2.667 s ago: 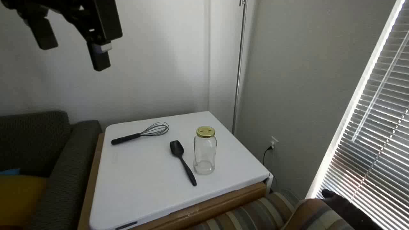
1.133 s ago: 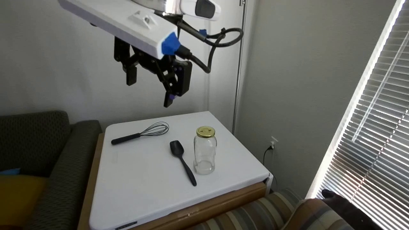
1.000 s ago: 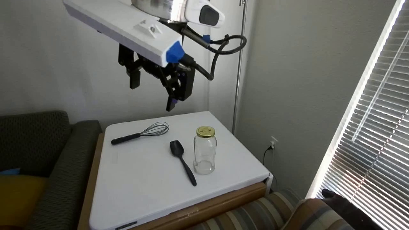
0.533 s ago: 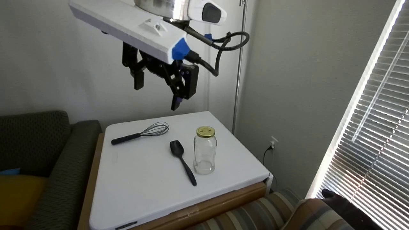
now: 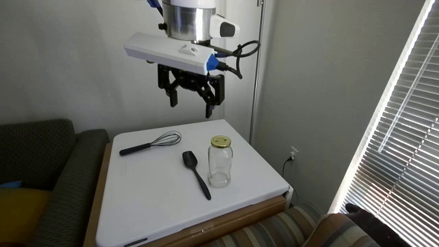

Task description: Remove the lid from the glass jar

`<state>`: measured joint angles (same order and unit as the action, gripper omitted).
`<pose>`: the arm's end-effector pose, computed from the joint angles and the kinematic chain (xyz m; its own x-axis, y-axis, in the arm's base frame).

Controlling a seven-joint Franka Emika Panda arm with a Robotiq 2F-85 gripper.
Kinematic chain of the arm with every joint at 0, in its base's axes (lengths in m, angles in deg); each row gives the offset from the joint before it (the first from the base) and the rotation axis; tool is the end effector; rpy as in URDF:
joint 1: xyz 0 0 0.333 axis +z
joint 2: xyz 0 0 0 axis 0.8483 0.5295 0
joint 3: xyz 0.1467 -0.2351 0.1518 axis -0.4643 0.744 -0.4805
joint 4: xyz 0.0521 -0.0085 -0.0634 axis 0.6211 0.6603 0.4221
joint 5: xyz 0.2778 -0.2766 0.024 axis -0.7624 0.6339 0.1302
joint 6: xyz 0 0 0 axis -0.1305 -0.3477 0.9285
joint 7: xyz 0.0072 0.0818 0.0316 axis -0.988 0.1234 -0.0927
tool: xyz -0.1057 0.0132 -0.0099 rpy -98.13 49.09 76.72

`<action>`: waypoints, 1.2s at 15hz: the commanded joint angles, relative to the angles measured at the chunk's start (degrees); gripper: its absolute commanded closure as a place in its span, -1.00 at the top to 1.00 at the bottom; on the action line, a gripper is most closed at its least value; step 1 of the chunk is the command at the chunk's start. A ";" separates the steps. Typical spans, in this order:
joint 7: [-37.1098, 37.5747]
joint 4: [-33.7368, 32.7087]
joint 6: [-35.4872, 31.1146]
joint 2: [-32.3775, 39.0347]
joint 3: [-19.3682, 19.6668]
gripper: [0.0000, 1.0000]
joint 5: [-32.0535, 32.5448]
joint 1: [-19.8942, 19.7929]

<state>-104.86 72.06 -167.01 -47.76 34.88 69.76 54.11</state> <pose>0.6051 -0.0987 0.3672 0.9528 0.2396 0.1864 0.2622 -0.9590 -0.1074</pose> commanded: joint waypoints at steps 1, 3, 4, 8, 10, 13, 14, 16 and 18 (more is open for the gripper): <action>-0.15 -10.38 -0.08 9.53 -2.71 1.00 0.50 -3.01; 0.17 -14.99 0.75 13.47 -3.42 1.00 2.41 -3.80; 0.34 -17.36 1.88 15.33 -3.65 1.00 3.64 -4.14; 0.94 -17.54 2.15 15.50 -4.73 1.00 6.34 -5.06; 0.92 -18.93 2.80 16.13 -4.70 1.00 6.61 -5.38; -0.17 -21.60 7.06 17.02 -5.71 1.00 6.23 -5.97; -0.08 -22.69 8.72 17.57 -5.87 1.00 6.96 -5.80; 0.18 -18.86 9.11 15.08 -5.93 1.00 8.91 -4.71; 0.92 -18.82 10.28 15.29 -5.76 1.00 12.41 -3.57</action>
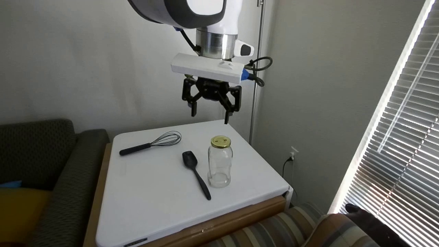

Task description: Remove the lid from the glass jar

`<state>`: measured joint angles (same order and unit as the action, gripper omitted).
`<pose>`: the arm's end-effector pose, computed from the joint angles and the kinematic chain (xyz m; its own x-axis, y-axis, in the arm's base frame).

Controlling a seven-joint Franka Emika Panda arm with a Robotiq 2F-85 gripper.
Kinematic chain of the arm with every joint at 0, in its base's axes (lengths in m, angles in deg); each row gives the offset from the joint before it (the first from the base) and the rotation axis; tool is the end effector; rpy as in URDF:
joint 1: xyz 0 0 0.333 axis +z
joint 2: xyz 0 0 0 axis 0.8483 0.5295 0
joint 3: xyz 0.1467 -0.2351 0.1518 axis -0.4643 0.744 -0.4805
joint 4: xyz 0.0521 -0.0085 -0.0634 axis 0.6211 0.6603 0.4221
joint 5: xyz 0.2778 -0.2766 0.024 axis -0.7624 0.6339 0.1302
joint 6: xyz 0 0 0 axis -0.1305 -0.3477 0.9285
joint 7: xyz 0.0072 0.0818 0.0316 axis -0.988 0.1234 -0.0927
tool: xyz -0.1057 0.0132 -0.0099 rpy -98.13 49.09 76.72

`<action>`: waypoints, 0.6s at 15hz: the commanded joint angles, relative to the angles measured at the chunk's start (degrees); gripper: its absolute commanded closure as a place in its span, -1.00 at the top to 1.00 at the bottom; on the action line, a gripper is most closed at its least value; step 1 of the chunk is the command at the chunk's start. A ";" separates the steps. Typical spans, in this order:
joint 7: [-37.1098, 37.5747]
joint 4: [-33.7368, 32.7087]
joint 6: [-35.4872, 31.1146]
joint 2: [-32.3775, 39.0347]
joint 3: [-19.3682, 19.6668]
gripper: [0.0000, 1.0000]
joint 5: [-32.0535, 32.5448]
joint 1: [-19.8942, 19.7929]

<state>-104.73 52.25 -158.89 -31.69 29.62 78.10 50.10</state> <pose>0.6813 -0.0989 0.3288 0.9280 0.3641 0.0792 0.3693 -0.9269 -0.0664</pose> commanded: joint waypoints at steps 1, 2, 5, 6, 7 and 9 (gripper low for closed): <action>0.92 1.07 2.56 -0.64 -0.53 1.00 5.63 0.84; 1.34 1.15 2.94 -0.59 -0.47 1.00 7.16 1.27; 2.77 1.10 3.83 0.09 -0.43 1.00 11.09 2.35; 2.69 0.91 4.18 0.42 -0.67 1.00 11.73 2.41; 2.92 0.62 4.30 1.02 -0.70 1.00 12.50 2.58; 2.52 0.20 3.52 2.40 -1.24 1.00 12.22 2.18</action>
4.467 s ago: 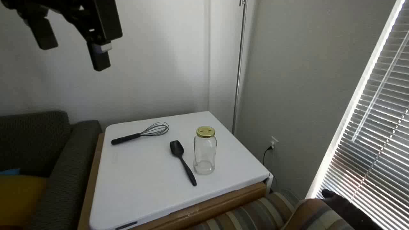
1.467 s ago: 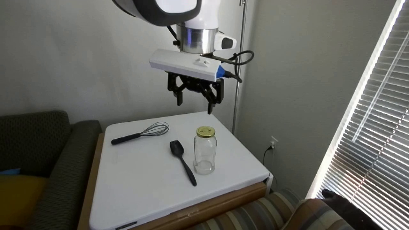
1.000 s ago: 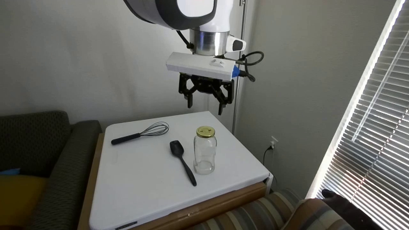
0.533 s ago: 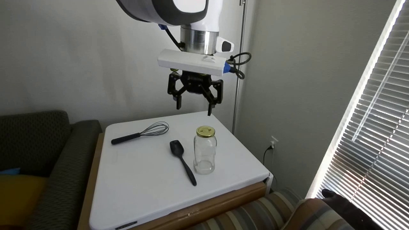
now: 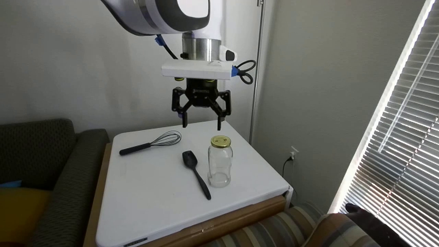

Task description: Remove the lid from the glass jar

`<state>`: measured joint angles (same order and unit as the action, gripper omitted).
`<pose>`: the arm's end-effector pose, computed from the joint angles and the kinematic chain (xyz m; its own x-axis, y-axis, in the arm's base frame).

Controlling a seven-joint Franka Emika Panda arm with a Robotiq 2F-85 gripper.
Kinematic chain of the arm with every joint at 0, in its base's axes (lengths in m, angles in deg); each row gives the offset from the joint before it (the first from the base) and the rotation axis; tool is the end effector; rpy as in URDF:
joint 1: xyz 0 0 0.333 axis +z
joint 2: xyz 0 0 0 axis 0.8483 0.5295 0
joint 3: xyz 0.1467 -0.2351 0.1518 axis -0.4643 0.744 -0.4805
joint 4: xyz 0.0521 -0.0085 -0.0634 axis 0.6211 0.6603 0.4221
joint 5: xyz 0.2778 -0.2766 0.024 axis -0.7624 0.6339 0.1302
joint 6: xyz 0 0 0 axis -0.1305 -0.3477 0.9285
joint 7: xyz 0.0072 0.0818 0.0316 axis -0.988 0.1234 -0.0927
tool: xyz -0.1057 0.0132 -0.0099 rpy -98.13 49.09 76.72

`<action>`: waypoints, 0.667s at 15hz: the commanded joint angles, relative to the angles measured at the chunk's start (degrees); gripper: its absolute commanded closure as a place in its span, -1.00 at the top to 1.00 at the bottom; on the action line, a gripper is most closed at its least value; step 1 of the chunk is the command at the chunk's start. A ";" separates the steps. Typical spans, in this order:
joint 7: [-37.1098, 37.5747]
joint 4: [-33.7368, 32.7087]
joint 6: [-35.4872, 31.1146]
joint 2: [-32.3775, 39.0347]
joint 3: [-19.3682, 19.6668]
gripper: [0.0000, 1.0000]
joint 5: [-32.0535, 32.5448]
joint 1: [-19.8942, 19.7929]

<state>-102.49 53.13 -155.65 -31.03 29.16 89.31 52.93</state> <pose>0.6748 -0.0676 0.3089 0.8757 0.4767 -0.0774 0.4796 -0.8772 0.0238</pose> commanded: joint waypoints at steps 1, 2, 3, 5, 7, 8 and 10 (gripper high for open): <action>0.34 -1.62 0.02 2.98 -0.96 1.00 0.40 -0.95; 0.45 -3.17 0.12 4.59 -1.08 1.00 -0.36 -1.40; 0.34 -5.16 0.73 6.18 -1.28 1.00 -1.24 -1.91; 0.27 -9.40 1.76 9.33 -1.42 1.00 -2.07 -2.61; 0.15 -14.45 2.49 12.61 -1.62 1.00 -2.69 -3.24; 0.05 -17.31 2.95 14.37 -1.72 1.00 -2.86 -3.47; 0.08 -22.29 4.33 17.21 -2.03 1.00 -3.25 -3.71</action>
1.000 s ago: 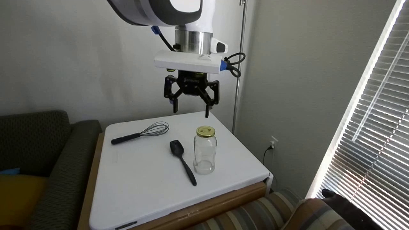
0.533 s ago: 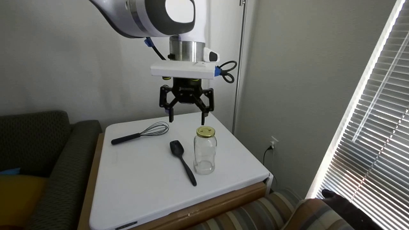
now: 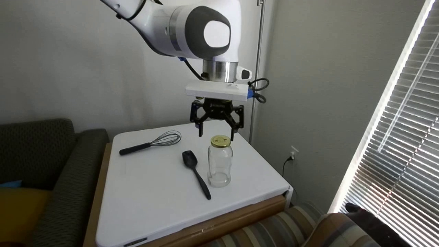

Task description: Remove the lid from the glass jar

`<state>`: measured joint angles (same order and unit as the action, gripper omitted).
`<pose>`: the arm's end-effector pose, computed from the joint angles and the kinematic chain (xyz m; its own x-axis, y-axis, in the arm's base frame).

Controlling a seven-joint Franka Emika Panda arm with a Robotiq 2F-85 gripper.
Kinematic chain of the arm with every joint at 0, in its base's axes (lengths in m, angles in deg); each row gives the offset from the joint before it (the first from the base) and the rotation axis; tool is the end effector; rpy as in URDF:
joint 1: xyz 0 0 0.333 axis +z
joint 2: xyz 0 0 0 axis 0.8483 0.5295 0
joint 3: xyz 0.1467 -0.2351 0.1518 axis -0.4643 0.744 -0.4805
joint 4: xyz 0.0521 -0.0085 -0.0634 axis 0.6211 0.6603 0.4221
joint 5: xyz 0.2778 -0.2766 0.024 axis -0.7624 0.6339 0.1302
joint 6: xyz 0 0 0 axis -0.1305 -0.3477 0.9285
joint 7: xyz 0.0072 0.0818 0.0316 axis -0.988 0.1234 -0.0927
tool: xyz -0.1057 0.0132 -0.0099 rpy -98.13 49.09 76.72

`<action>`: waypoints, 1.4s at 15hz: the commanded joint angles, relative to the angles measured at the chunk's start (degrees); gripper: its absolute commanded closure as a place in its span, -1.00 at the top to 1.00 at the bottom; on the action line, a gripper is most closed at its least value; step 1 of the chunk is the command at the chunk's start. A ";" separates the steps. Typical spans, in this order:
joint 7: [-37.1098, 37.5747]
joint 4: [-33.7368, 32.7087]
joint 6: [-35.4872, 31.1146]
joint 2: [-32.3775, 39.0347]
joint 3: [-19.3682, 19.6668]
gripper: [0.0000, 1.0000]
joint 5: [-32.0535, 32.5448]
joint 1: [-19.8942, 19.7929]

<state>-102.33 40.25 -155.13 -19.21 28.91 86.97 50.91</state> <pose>0.7184 -0.0926 0.2643 0.9022 0.4285 -0.0499 0.4290 -0.9033 -0.0007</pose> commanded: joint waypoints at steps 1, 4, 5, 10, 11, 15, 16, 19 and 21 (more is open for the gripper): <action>-0.15 -11.74 4.77 6.70 -1.95 1.00 -1.03 -1.70; -0.10 -18.10 8.93 10.20 -2.75 1.00 -1.73 -1.73; 0.91 -19.89 11.28 10.98 -2.87 1.00 -2.23 -1.71; 4.07 -23.00 15.28 12.57 -3.32 1.00 -3.67 -1.64; 4.59 -23.55 14.96 13.00 -3.42 1.00 -4.07 -1.61; 6.10 -25.30 14.27 14.95 -3.13 1.00 -3.66 -0.81; 6.46 -26.05 14.36 15.79 -3.05 1.00 -3.60 -0.83; 7.17 -27.86 14.93 17.72 -3.04 1.00 -3.68 -1.01; 7.54 -28.86 14.84 18.64 -2.87 1.00 -3.45 -0.99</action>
<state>-95.55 15.22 -141.73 -3.04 26.34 83.51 50.49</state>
